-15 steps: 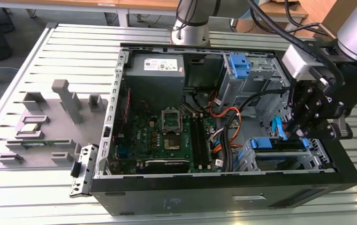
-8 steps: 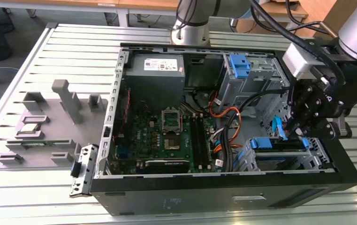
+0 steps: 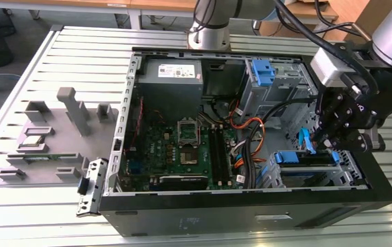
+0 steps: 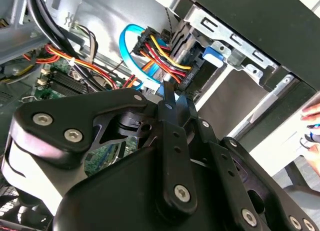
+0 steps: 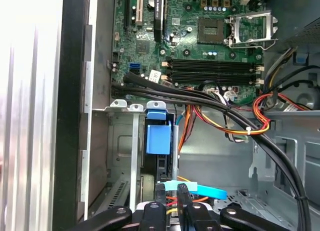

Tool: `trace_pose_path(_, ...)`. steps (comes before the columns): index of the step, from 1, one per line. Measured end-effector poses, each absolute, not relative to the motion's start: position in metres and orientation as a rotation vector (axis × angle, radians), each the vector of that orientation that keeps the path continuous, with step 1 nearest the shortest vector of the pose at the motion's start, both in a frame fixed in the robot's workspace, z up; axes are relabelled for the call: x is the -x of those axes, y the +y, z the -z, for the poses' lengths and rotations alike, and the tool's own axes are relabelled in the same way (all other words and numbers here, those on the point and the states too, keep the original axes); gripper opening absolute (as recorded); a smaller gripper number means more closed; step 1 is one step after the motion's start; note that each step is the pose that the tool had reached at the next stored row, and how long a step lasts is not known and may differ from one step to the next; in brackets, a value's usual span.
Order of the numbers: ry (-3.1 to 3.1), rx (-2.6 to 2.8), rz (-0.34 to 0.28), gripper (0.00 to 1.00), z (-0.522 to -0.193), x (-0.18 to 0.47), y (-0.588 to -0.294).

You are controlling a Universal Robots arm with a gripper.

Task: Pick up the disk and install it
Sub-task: 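Insert the second disk wire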

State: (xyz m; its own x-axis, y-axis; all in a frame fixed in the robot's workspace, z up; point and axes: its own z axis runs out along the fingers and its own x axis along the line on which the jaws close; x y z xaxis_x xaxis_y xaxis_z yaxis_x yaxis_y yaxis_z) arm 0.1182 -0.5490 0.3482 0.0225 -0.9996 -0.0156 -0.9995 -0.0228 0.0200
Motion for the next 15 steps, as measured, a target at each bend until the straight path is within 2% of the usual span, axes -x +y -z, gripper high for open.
trace_pose_path(15, -2.199, -2.250, 0.053, 0.24, -0.3526, -0.1182, -0.5493)
